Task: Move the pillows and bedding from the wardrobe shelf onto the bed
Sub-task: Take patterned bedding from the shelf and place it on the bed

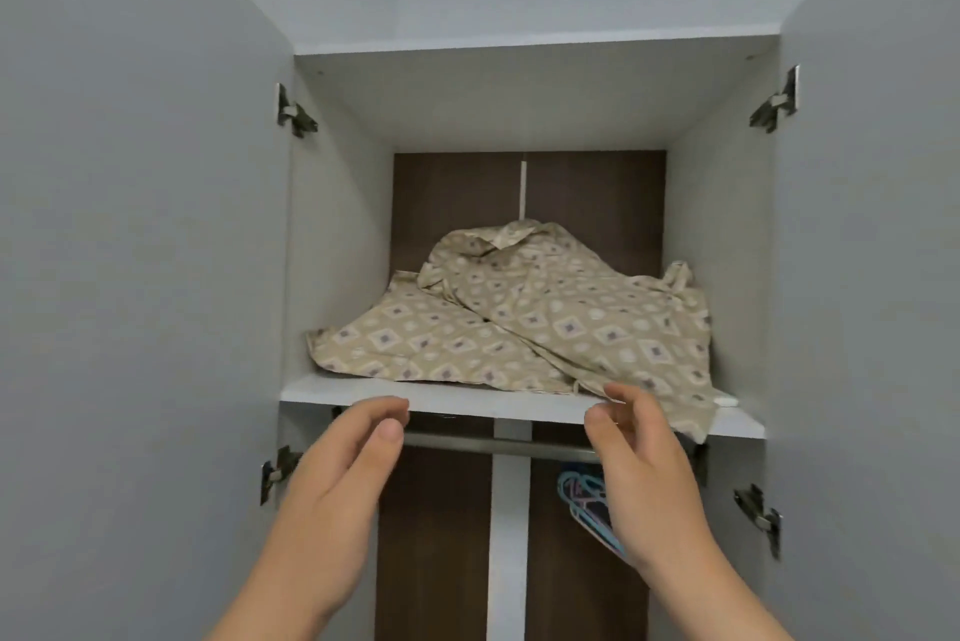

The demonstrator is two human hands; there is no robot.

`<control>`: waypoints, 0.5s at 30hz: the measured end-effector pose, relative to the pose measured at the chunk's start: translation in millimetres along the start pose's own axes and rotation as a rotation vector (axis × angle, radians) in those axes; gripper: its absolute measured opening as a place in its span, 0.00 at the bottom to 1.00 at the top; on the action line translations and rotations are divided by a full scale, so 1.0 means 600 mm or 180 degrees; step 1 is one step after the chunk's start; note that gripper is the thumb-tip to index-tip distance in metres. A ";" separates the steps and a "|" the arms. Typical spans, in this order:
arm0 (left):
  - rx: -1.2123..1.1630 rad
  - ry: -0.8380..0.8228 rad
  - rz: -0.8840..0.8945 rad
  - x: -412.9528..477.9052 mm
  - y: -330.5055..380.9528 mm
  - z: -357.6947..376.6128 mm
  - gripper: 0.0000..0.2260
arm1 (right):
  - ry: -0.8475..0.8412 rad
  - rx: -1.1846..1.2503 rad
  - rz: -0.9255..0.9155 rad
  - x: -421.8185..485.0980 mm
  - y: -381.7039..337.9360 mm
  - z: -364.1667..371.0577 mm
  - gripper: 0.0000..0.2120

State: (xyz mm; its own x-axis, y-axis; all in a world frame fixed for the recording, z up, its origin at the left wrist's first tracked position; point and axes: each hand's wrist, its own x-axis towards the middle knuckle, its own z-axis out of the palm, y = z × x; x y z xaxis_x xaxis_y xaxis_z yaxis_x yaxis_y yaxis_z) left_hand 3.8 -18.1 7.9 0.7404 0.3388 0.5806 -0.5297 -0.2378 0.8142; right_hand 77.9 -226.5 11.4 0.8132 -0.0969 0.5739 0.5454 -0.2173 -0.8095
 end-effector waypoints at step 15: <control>-0.0539 -0.0554 -0.0619 0.466 -0.162 0.270 0.08 | 0.0436 -0.1501 -0.0459 0.457 0.159 0.031 0.25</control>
State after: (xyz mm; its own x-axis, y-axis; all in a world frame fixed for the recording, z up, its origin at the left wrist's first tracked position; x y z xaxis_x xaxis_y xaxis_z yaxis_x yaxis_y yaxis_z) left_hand 329.4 -48.0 91.5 0.8866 0.1985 0.4178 -0.4218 -0.0237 0.9064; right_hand 356.7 -255.6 89.2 0.6852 -0.1532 0.7121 0.4735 -0.6493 -0.5952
